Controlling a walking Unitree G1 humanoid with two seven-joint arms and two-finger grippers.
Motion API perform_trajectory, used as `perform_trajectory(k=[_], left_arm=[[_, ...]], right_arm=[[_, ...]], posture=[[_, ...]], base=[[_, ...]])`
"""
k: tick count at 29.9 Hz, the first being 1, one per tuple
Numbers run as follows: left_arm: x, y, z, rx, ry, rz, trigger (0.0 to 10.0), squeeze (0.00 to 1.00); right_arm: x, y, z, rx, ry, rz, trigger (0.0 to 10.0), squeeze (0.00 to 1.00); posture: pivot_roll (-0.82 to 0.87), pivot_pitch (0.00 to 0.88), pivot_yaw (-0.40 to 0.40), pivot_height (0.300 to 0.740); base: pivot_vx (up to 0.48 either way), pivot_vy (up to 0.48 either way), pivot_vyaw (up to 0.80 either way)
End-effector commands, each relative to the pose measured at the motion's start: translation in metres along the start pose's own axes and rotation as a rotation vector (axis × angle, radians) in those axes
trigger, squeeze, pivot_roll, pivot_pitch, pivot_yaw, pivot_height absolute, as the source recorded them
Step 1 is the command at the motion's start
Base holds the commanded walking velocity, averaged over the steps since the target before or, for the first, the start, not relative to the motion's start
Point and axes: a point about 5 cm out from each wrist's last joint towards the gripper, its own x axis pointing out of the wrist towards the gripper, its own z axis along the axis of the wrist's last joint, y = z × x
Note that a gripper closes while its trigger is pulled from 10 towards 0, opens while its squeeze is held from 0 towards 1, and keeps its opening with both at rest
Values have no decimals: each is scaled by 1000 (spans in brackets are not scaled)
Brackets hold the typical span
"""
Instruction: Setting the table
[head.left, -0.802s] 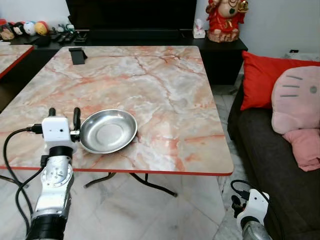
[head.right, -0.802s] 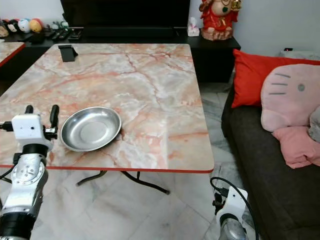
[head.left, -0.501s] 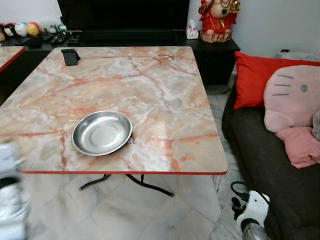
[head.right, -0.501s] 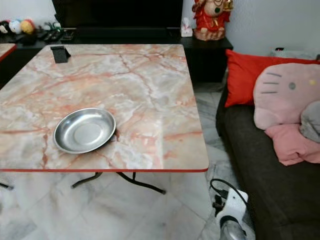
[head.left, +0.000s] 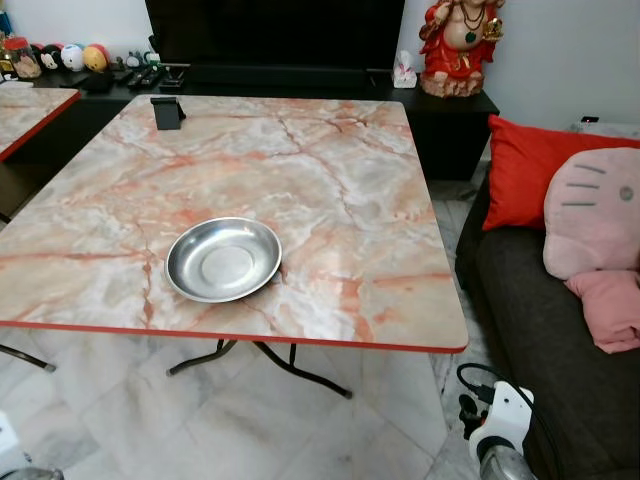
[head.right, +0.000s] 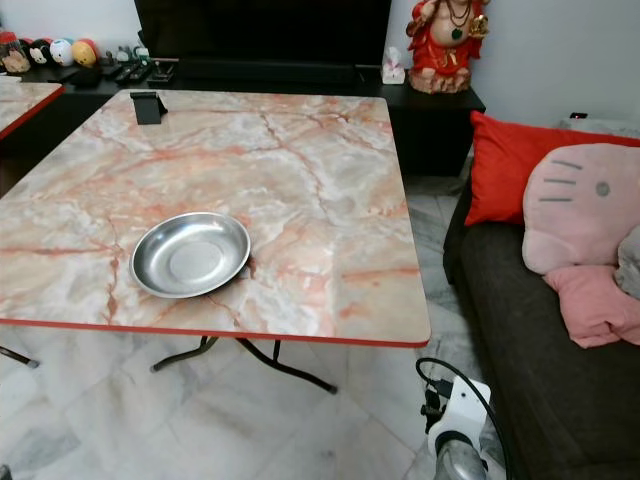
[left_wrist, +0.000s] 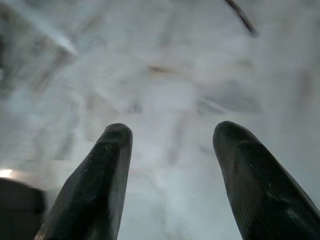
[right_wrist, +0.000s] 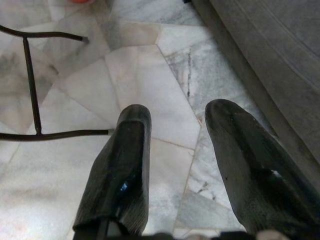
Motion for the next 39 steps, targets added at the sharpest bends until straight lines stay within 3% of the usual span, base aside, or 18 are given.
perform_trajectory(k=[1, 3, 4, 7, 9, 11, 13, 18, 23, 26, 30, 39], left_arm=[[-5, -27, -8, 49, 52, -164, 10000, 0], [-10, -47, -11, 117, 59, -298, 10000, 0], [-18, -73, -15, 190, 43, -444, 10000, 0], [-31, -99, -22, 324, 16, -608, 10000, 0], [-36, -107, -26, 350, 19, -653, 10000, 0], [-46, -122, -32, 455, -19, -771, 10000, 0], [-52, -128, -36, 474, -16, -823, 10000, 0], [-55, -130, -48, 479, 3, -844, 10000, 0], [-56, -124, -66, 359, 86, -813, 10000, 0], [-59, -126, -67, 353, 72, -828, 10000, 0], [-57, -129, -56, 253, 40, -816, 10000, 0], [-51, -129, -41, 305, -47, -793, 10000, 0]], right_arm=[[0, -1, 0, 0, 3, -7, 10000, 0], [0, -2, 0, -4, 7, -7, 10000, 0], [0, -2, -2, -13, 18, -5, 10000, 0], [-1, -2, -5, -21, 34, -8, 10000, 0], [-2, -2, -7, -18, 38, -12, 10000, 0], [-3, -2, -10, -26, 49, -12, 10000, 0], [-4, -2, -12, -25, 58, -14, 10000, 0], [-7, 0, -21, -33, 92, -1, 10000, 0], [-11, 0, -30, -40, 127, -2, 10000, 0], [-11, -1, -31, -48, 132, -2, 10000, 0], [-11, -3, -31, -46, 133, 3, 10000, 0], [-8, -6, -26, -68, 132, 6, 10000, 0]], posture=[[42, 0, -12, 740], [39, 0, -10, 740], [33, 0, -7, 740], [11, 0, 3, 740], [-2, 0, 12, 740], [-7, 0, 17, 740], [-9, 0, 18, 740], [-28, 0, 25, 740], [-38, 0, 15, 740], [-33, 0, 9, 740], [-32, 0, 8, 740], [-17, 0, -1, 740]], base=[[0, 0, 0], [0, 0, 0], [0, 0, 0], [0, 0, 0], [0, 0, 0], [0, 0, 0], [0, 0, 0], [0, 0, 0], [0, 0, 0], [0, 0, 0], [0, 0, 0], [0, 0, 0]])
